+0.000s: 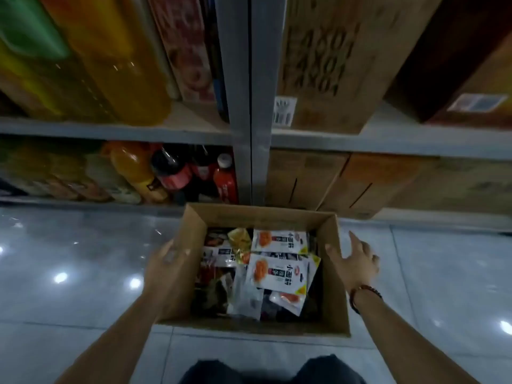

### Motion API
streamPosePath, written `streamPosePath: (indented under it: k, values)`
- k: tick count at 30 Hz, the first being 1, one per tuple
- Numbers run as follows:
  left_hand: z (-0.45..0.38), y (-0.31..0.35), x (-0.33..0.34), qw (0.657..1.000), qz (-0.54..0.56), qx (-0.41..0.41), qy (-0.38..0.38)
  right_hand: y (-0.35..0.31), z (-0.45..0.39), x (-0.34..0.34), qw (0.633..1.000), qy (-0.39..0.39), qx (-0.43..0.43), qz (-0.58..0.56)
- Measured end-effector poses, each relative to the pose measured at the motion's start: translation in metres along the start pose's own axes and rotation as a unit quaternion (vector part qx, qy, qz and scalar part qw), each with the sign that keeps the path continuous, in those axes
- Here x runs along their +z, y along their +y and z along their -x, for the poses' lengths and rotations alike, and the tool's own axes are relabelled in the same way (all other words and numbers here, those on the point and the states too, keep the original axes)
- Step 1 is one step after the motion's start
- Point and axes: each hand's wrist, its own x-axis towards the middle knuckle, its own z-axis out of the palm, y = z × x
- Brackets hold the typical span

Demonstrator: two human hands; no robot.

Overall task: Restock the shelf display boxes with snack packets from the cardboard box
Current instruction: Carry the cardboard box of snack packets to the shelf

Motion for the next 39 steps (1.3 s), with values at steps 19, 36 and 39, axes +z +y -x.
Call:
streamPosePath:
  k: [19, 36, 39]
  values:
    - [-0.098, -0.086, 0.042, 0.993, -0.102, 0.047, 0.036, 0.063, -0.058, 0.079, 0.999, 0.020, -0.024, -0.021]
    - [-0.011, -0.023, -0.061, 0.989, -0.074, 0.077, 0.104, 0.002, 0.006, -0.016, 0.997, 0.035, -0.072, -0.016]
    - [0.028, 0.003, -0.112, 0.986, -0.087, 0.070, 0.124, -0.036, 0.040, -0.066, 0.996, 0.024, -0.080, -0.011]
